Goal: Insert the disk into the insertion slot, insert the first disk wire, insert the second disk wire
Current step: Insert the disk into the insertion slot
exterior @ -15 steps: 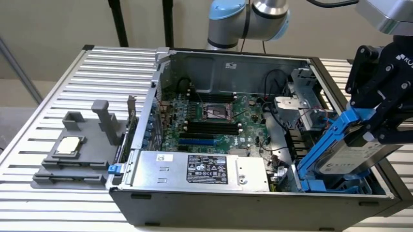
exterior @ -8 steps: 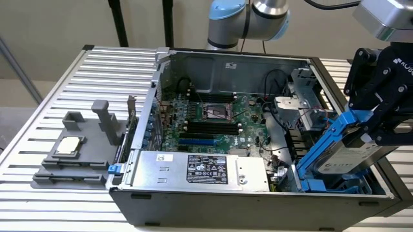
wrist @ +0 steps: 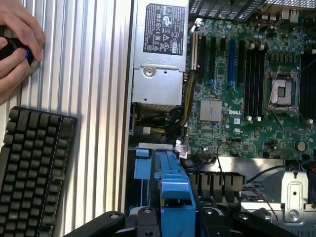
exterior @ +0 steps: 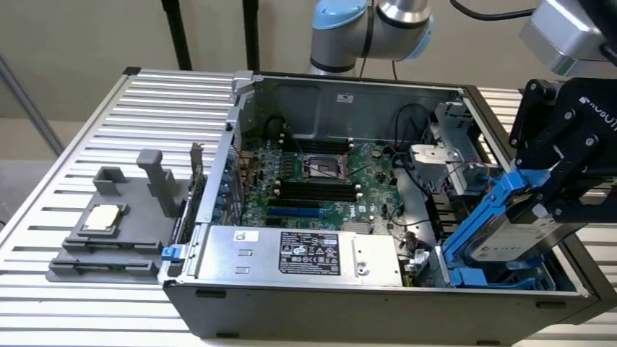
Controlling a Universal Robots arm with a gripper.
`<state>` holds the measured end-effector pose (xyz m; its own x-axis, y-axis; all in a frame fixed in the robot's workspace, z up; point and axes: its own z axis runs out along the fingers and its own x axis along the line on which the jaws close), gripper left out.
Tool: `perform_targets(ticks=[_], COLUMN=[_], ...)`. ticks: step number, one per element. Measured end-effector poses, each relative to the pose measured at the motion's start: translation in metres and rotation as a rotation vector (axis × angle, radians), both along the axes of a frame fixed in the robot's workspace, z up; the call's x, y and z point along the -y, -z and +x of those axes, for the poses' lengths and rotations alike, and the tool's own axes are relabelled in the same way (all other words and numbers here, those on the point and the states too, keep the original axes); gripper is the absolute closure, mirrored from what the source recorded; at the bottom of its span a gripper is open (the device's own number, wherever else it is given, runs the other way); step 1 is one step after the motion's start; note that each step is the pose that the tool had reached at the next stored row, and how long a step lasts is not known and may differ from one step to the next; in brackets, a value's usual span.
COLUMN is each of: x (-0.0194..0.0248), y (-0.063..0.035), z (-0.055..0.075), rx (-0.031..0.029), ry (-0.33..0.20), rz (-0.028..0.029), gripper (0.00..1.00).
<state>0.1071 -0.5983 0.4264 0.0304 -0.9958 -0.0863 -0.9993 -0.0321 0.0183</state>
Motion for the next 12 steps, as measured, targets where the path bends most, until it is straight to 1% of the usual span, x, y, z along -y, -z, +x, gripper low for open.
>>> perform_targets(ticks=[5,12], x=[0.0,0.0001], y=[0.0058,0.0139], z=[0.0,0.0], rx=[0.0,-0.0002], ry=[0.0,0.0], rz=[0.0072,0.0206], gripper=[0.68,0.68])
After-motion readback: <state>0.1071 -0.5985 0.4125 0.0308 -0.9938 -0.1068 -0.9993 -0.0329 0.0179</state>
